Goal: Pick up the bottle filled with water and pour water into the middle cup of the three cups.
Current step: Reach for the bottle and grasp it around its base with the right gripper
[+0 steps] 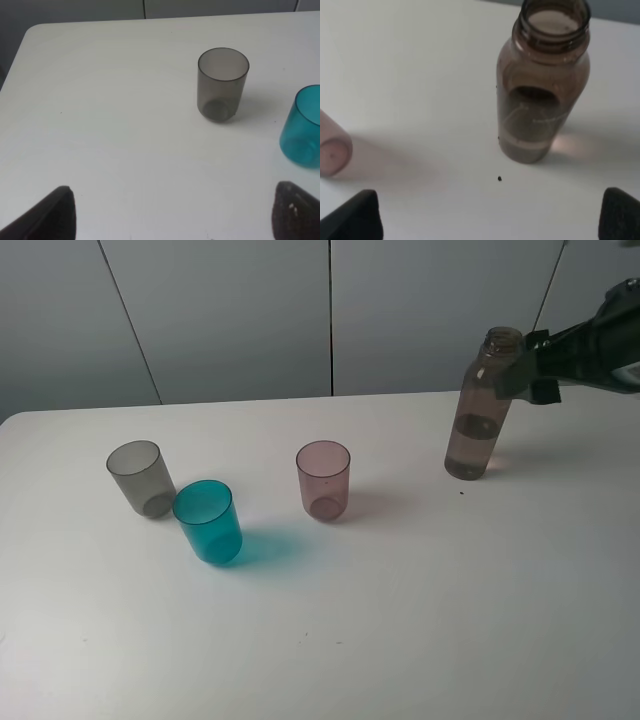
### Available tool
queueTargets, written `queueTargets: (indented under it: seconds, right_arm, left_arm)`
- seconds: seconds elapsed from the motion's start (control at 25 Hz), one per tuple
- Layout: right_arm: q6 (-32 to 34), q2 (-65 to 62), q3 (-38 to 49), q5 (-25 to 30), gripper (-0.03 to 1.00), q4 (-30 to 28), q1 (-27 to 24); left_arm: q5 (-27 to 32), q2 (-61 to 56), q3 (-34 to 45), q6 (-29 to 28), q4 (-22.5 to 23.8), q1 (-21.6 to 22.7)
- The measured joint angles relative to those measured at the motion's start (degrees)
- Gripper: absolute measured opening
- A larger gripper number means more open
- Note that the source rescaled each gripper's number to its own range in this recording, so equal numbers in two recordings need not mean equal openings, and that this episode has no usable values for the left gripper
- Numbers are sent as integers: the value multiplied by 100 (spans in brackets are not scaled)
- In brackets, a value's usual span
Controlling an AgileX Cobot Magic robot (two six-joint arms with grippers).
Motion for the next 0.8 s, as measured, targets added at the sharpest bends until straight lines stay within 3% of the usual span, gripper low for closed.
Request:
queueTargets:
  seconds: [0.16, 0.36, 0.44, 0.68, 0.8]
  right_arm:
    - [-151, 518, 517, -823, 78, 246, 0]
    - [-205, 862, 1505, -2943, 78, 271, 0]
    - [-214, 1043, 1719, -3549, 78, 271, 0]
    - [-214, 1848, 1825, -4292, 78, 271, 0]
    - [-214, 2311, 1827, -5071, 78, 271, 0]
  left_arm:
    - [0, 0, 0, 0, 0, 0]
    - [0, 0, 0, 0, 0, 0]
    - [0, 0, 0, 0, 0, 0]
    - [0, 0, 0, 0, 0, 0]
    - [0, 0, 0, 0, 0, 0]
